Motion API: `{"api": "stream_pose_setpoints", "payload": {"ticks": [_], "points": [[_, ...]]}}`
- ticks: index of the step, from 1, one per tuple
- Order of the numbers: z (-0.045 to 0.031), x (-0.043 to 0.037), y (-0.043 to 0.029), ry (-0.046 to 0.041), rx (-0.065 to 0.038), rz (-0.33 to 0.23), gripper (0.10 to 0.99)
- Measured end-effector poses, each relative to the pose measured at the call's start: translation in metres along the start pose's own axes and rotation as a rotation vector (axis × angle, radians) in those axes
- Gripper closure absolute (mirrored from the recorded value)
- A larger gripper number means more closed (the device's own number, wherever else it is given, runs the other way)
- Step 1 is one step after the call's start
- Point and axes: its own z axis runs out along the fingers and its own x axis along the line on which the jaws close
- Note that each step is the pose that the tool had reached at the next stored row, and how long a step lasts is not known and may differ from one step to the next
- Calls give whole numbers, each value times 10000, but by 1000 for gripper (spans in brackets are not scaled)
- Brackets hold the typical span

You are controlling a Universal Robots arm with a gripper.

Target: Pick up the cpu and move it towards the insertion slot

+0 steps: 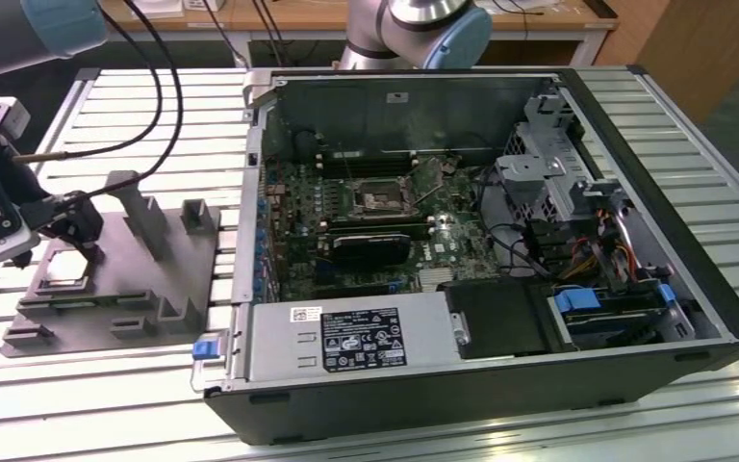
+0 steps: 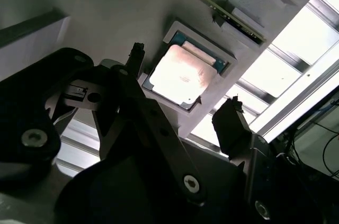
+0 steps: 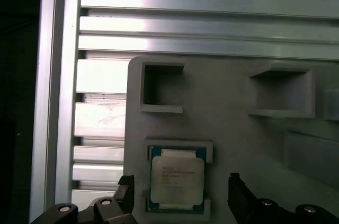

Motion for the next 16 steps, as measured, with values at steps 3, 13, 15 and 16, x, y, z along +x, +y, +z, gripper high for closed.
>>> {"api": "stream_pose_setpoints", "payload": {"ticks": [3,13,15,16], "points": [[14,0,0,0,0,0,290],[75,5,4,-3,0,60,290],[99,9,4,-3,0,74,290],[114,12,3,-3,1,80,290]]}}
